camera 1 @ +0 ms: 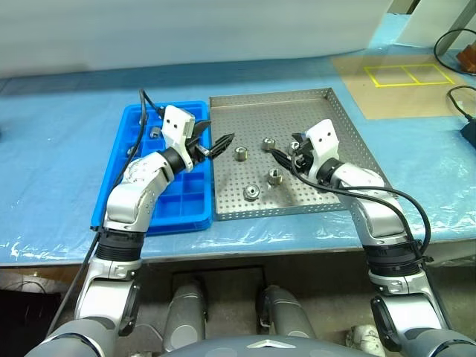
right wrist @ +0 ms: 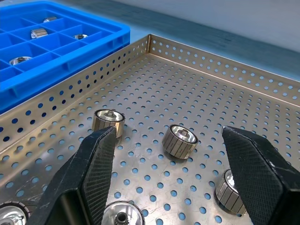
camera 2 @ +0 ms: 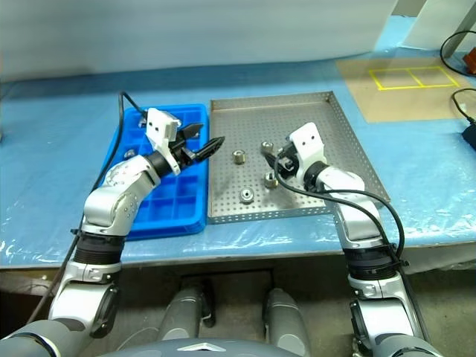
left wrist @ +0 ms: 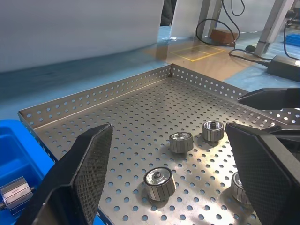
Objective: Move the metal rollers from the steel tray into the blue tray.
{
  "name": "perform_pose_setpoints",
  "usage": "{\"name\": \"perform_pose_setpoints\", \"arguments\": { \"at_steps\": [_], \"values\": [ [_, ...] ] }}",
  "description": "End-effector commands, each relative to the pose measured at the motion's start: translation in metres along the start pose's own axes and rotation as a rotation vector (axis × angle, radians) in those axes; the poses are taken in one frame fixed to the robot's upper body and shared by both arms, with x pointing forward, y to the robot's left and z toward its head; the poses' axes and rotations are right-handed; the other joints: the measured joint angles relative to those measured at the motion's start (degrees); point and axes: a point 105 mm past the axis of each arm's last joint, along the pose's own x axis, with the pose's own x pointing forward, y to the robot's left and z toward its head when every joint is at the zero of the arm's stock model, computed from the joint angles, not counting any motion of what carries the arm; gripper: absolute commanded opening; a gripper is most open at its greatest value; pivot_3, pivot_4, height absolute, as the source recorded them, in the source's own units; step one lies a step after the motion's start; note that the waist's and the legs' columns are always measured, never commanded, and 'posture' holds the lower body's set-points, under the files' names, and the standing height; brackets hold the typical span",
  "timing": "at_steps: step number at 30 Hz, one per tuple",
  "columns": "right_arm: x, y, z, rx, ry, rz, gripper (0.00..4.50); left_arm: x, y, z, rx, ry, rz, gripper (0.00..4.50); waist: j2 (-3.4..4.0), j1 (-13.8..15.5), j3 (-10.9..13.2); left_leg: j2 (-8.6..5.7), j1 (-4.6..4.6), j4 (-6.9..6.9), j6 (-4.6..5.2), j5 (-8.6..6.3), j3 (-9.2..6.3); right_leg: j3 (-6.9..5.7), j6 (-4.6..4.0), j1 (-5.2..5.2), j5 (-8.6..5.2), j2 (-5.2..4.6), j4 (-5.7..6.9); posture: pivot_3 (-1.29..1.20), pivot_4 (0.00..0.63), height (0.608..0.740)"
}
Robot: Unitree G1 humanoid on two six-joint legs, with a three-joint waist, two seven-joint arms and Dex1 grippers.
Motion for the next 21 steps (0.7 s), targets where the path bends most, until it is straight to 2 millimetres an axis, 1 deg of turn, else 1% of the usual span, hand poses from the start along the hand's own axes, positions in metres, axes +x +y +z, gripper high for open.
{"name": "perform_pose_setpoints", "arguments": {
  "at_steps": [1,4,13,21],
  "values": [
    [-0.0032,-0.0061,0.0213,-0.033,-0.072,-0.019,3.67,0.0023,-0.0011,0.0147,0.042,-0.043,-0.011,4.05,0.00,0.00,0.00,0.00,0.00,0.00,-0.01,0.00,0.00,0.00,0.00,0.00,0.00,0.00,0.00,-0.19,0.150,0.740],
    [-0.0025,-0.0063,0.0220,-0.034,-0.073,-0.020,3.67,0.0026,0.0014,0.0148,0.044,-0.043,-0.002,4.05,0.00,0.00,0.00,-0.01,0.00,-0.01,0.00,0.00,0.00,0.00,0.00,0.00,0.00,0.00,-0.01,-0.19,0.150,0.740],
    [-0.0009,-0.0057,0.0236,-0.037,-0.079,-0.017,3.67,0.0038,-0.0004,0.0162,0.047,-0.048,-0.014,4.05,0.00,0.00,0.00,-0.01,0.00,0.00,0.00,0.00,0.00,0.00,0.00,0.00,0.00,0.00,-0.01,-0.19,0.150,0.740],
    [-0.0007,-0.0066,0.0232,-0.038,-0.077,-0.022,3.67,0.0025,0.0024,0.0246,0.051,-0.068,-0.020,4.05,0.00,0.00,0.00,-0.01,0.00,0.00,0.00,0.00,0.00,0.00,0.00,0.00,0.00,0.00,0.00,-0.19,0.150,0.740]
  ]
}}
